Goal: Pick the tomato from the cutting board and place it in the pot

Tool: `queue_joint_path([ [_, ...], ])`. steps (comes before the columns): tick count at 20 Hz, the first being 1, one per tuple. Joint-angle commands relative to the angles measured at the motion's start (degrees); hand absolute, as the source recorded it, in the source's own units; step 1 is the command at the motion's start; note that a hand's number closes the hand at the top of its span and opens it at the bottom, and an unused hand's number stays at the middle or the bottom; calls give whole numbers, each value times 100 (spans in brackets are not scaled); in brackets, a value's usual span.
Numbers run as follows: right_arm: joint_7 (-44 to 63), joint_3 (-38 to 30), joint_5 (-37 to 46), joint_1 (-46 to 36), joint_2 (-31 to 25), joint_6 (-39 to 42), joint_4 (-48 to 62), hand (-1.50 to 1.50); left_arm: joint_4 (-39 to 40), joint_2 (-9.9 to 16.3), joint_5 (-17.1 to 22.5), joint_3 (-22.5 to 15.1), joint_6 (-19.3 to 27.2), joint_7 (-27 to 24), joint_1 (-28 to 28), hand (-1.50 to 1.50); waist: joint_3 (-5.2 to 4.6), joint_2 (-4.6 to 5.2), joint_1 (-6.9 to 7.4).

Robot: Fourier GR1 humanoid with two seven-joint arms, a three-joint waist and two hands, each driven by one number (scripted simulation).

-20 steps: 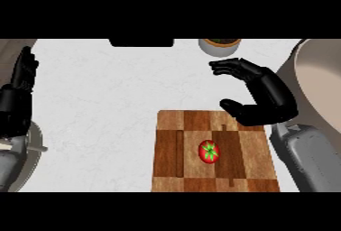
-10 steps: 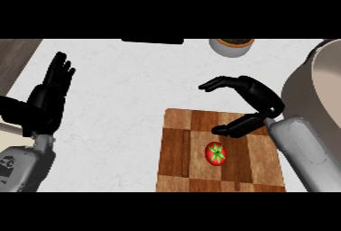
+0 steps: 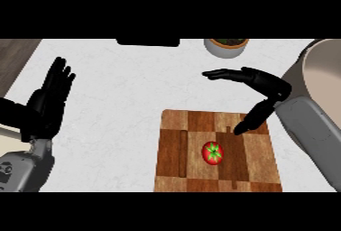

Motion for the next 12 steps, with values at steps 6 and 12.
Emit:
queue_joint_path([
  [6,-74,1542,1449,-608,-530,654,-801,-150,-55,15,-31,165,15,-56,196,0,-14,-82,-203],
  [12,393,2365,2264,-451,-347,417,-1074,-150,-281,124,-18,252,4,412,25,0,-9,-83,-256],
])
